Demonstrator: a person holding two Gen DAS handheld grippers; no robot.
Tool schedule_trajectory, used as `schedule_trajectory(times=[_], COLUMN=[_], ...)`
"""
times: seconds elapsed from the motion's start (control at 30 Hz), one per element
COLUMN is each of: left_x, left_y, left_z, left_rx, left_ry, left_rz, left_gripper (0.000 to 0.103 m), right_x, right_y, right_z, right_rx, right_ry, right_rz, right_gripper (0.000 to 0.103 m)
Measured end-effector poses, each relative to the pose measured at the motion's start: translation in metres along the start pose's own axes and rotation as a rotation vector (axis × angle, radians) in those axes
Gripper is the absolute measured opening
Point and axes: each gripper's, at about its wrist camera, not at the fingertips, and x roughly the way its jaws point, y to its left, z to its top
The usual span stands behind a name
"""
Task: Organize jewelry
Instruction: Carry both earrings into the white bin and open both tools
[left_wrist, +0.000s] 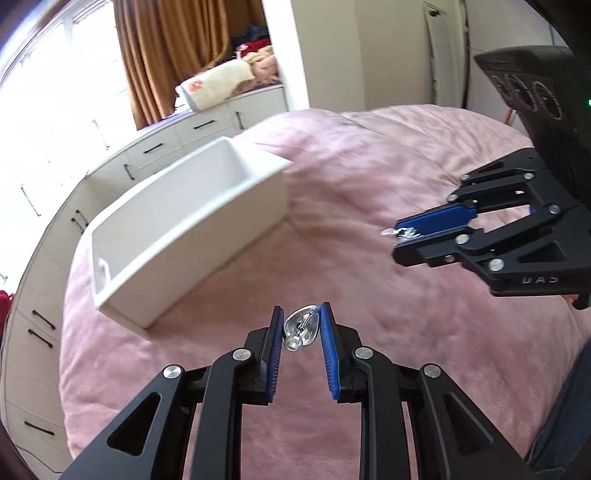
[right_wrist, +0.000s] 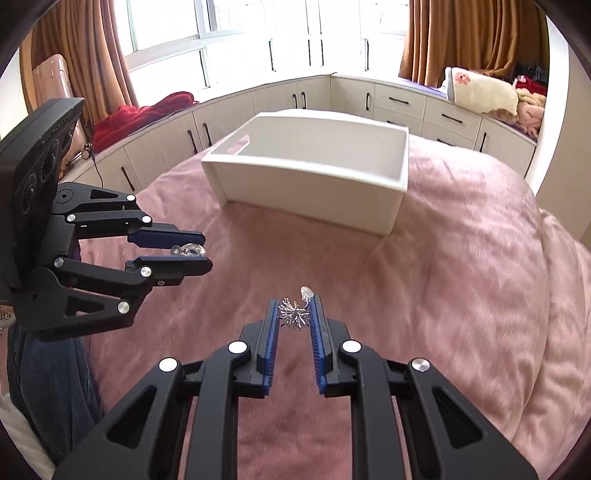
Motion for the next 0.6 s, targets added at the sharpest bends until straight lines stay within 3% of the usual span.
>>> schedule_trajectory(times=[0.37, 0.6], left_x=[0.009, 0.037], left_y=[0.105, 0.167], left_z=[0.064, 0.094], left_rx=[-0.124, -0.172], left_ry=[-0.067, -0.043], left_rz=[0.161, 0.210], left_gripper=[0.025, 0.025], right_x=[0.031, 0.076], right_y=[-0.020, -0.039], right_z=[0.120, 0.176], right_rx=[0.043, 0.077], right_ry=[-0.105, -0.087], right_rz=[-0.006, -0.053], right_gripper=[0.017, 0.017])
